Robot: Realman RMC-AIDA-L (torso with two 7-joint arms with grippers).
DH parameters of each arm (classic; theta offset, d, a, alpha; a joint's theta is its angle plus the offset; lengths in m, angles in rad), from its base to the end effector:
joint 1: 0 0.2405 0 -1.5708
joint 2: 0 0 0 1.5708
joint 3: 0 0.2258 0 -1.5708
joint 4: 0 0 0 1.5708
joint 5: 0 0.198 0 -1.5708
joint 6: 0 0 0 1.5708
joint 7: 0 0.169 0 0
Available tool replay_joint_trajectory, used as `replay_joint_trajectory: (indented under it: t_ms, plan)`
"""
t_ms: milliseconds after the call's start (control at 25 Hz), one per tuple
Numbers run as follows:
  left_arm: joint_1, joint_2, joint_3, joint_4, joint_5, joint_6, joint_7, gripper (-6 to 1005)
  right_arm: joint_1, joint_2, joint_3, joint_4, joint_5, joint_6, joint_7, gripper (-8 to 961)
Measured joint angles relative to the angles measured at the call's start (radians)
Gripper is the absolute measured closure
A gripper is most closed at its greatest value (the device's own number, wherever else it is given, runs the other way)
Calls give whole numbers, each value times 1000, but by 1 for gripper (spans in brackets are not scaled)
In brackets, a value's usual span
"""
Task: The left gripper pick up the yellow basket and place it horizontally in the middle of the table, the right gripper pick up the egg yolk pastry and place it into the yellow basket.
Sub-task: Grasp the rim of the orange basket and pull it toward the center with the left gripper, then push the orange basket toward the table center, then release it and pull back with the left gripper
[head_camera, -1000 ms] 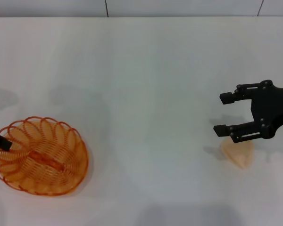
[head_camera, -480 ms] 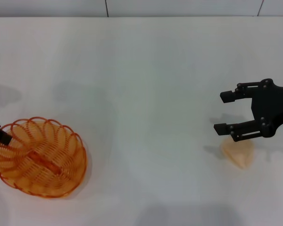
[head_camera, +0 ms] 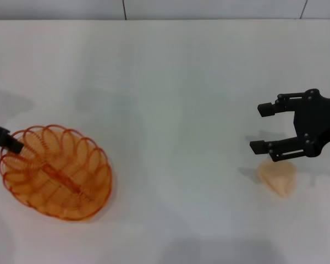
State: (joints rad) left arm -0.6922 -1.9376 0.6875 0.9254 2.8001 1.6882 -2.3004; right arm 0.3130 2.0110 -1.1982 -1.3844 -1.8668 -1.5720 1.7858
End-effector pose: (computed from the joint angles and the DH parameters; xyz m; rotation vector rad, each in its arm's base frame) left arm -0.2835 0.3304 0.0765 -2.3739 -1.4858 0.3938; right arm 0.1627 0.2958 0.0328 -2.8817 0.3047 0.3551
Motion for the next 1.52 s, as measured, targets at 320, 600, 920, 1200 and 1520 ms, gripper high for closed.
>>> replay_joint_trajectory:
  t_ms: [320, 600, 920, 1200, 1520]
  plan:
    - [3, -2, -3, 2, -139, 5, -53, 912, 6, 0, 4, 2, 0, 6, 2, 153]
    - [11, -22, -12, 2, -227, -13, -139, 915, 9, 0, 19, 5, 0, 6, 2, 153]
    - [6, -27, -25, 2, -257, -50, -289, 916, 9, -1, 30, 5, 12, -1, 3, 153]
    - [1, -28, -26, -7, -272, -100, -384, 916, 10, -2, 29, 4, 14, -6, 4, 152]
    - [5, -50, -19, -34, -281, -148, -440, 916, 10, -1, 26, -2, 20, -7, 6, 152]
